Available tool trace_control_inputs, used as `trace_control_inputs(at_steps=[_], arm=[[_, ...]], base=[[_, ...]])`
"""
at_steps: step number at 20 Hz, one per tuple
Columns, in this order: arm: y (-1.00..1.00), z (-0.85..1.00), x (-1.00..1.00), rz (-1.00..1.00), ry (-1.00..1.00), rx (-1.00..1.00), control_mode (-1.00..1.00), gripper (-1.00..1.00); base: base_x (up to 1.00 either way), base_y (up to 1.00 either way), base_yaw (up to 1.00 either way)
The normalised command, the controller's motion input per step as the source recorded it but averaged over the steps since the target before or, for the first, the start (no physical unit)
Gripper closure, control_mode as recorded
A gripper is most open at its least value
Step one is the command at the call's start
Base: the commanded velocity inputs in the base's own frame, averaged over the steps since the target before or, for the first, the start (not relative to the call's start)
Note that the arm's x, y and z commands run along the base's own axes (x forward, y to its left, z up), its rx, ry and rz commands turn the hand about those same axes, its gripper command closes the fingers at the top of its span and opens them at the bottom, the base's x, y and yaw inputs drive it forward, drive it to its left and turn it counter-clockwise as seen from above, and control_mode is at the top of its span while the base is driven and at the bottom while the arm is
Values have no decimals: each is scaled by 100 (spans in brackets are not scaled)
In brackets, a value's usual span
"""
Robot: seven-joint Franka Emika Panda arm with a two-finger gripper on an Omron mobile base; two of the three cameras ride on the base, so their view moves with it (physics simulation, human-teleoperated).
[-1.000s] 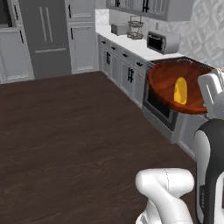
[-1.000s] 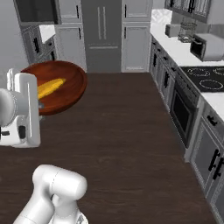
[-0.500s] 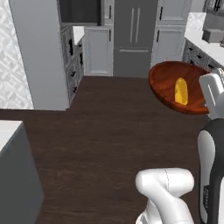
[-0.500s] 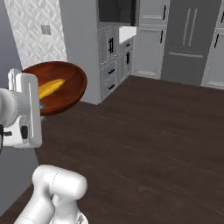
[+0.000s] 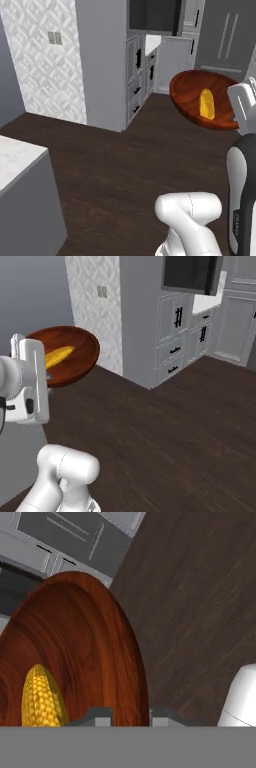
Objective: Pick the corn from the sink and place it in the bowl. Then pick the bowl and place it in the microwave. Then close the microwave door and press the start button.
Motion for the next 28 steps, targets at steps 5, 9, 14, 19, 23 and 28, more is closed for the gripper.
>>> trace_control_inputs(at_steps=[5, 9, 14, 19, 23, 28], arm=[[0, 0, 0, 0, 0, 0, 100, 100], [0, 0, 0, 0, 0, 0, 100, 100], [0, 0, 0, 0, 0, 0, 100, 100], [0, 0, 0, 0, 0, 0, 100, 100], [0, 0, 0, 0, 0, 0, 100, 100], [0, 0, 0, 0, 0, 0, 100, 100]], base=[[86, -98, 44], [80, -98, 45], [69, -97, 44], [31, -100, 41], [17, -100, 38], [11, -100, 37]])
